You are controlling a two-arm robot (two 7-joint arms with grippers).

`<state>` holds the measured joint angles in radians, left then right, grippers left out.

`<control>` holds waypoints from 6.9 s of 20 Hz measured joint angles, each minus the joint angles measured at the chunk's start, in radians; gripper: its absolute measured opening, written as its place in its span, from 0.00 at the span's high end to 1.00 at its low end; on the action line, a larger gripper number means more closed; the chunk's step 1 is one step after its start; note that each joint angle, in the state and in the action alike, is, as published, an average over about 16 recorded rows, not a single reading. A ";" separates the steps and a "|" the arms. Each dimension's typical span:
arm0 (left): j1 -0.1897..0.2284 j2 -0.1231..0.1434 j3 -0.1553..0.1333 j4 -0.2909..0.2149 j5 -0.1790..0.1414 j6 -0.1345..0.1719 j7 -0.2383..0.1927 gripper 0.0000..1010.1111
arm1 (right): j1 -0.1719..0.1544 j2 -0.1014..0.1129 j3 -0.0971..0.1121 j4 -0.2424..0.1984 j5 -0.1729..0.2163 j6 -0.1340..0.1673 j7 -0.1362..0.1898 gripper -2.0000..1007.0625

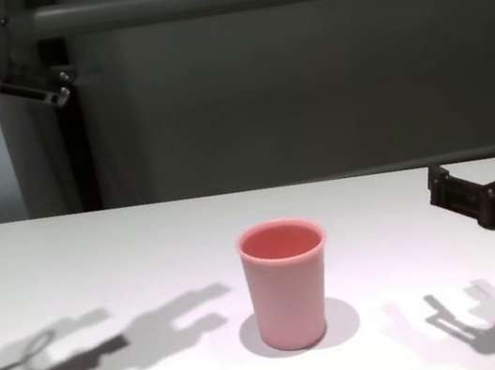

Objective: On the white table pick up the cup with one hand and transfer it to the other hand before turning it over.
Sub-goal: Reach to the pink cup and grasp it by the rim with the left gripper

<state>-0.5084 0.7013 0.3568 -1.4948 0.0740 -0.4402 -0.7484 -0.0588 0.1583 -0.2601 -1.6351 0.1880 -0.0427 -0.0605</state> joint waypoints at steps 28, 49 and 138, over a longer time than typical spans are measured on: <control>-0.305 0.023 0.285 -0.005 0.188 -0.173 -0.307 0.01 | 0.000 0.000 0.000 0.000 0.000 0.000 0.000 0.01; -0.404 -0.083 0.464 0.085 0.338 -0.258 -0.371 0.01 | 0.000 0.000 0.000 0.000 0.000 0.000 0.000 0.01; -0.493 -0.237 0.717 0.370 0.485 -0.315 -0.245 0.13 | 0.000 0.000 0.000 0.000 0.000 0.000 0.000 0.01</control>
<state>-1.0013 0.4646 1.0738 -1.1252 0.5587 -0.7549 -0.9933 -0.0588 0.1583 -0.2601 -1.6351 0.1879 -0.0427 -0.0605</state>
